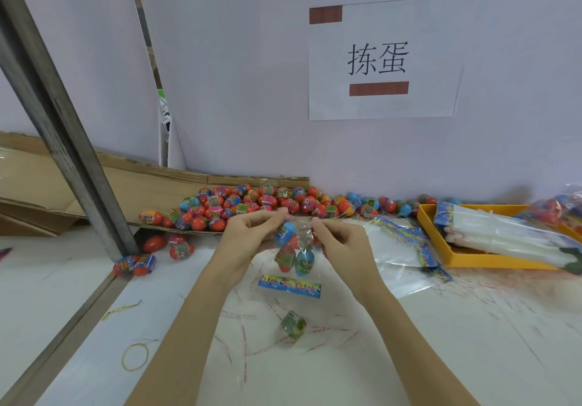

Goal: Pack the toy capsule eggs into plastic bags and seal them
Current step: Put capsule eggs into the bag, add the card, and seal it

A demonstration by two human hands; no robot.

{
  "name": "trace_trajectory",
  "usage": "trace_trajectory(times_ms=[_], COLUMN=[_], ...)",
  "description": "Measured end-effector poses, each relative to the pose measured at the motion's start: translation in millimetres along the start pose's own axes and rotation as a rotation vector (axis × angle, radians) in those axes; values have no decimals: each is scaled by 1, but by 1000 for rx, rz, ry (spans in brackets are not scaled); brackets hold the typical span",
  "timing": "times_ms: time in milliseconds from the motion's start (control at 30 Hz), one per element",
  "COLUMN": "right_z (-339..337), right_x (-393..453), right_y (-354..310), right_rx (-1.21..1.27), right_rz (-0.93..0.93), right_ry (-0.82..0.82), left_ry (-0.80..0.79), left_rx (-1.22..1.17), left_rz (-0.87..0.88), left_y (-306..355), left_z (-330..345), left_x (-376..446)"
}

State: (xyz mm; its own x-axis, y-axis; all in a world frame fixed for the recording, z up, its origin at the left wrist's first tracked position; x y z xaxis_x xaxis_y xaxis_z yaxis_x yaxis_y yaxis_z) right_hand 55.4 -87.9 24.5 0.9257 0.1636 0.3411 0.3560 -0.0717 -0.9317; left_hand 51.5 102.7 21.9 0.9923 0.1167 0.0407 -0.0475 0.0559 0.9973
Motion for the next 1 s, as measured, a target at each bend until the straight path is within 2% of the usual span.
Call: trace_trajectory(times_ms=[100, 167, 300, 367, 433, 500, 533, 567, 633, 667, 700, 733, 833, 900, 1000], right_z=[-1, 1, 11, 13, 11, -5, -19, -33, -61, -71, -76, -75, -69, -59, -53], right_x=[1, 1, -2, -5, -5, 1, 6, 11, 14, 16, 18, 18, 14, 13, 12], right_y=[5, 6, 4, 1, -1, 0, -2, -6, -15, -13, -8, -3, 13, 19, 31], right_rx=[-162, -165, 143, 113, 67, 110, 225, 466, 1145, 1340, 1326, 1103, -3, -492, -974], right_rz=[9, 27, 249, 296, 308, 298, 253, 180, 36, 29, 69, 132, 197, 239, 387], right_ry=[65, 83, -185, -267, -286, -205, -121, -55, 20, 69, 127, 200, 399, 341, 194], left_ry=[76, 140, 199, 211, 246, 295, 325, 356, 396, 396, 392, 387, 352, 345, 339], left_rx=[3, 64, 177, 235, 276, 195, 154, 136, 140, 136, 130, 131, 150, 172, 192], left_rz=[70, 154, 275, 301, 313, 288, 279, 272, 245, 230, 222, 218, 229, 233, 233], left_y=[1, 3, 4, 4, 5, 5, 5, 6, 6, 4, 3, 2, 1, 1, 1], left_z=[-2, 1, 1, 0, 0, -2, -5, -9, -15, -15, -14, -14, -11, -9, -9], left_x=[0, 0, -1, 0, 0, 0, 0, 0, 1, 2, 4, 4, 5, 4, 3])
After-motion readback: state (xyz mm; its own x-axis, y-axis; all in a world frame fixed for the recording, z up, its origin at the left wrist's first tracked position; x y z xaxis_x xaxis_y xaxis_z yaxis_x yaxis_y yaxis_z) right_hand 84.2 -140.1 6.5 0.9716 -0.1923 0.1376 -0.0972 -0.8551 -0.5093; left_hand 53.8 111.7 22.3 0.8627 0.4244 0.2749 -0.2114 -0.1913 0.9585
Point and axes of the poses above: each hand's wrist, its own x-axis towards the middle knuckle, its own z-axis out of the palm, y = z × x, the point moved 4 cm from there along x, towards the middle knuckle, and after that the axes turned 1 degree about x, right-handed, at the moved point
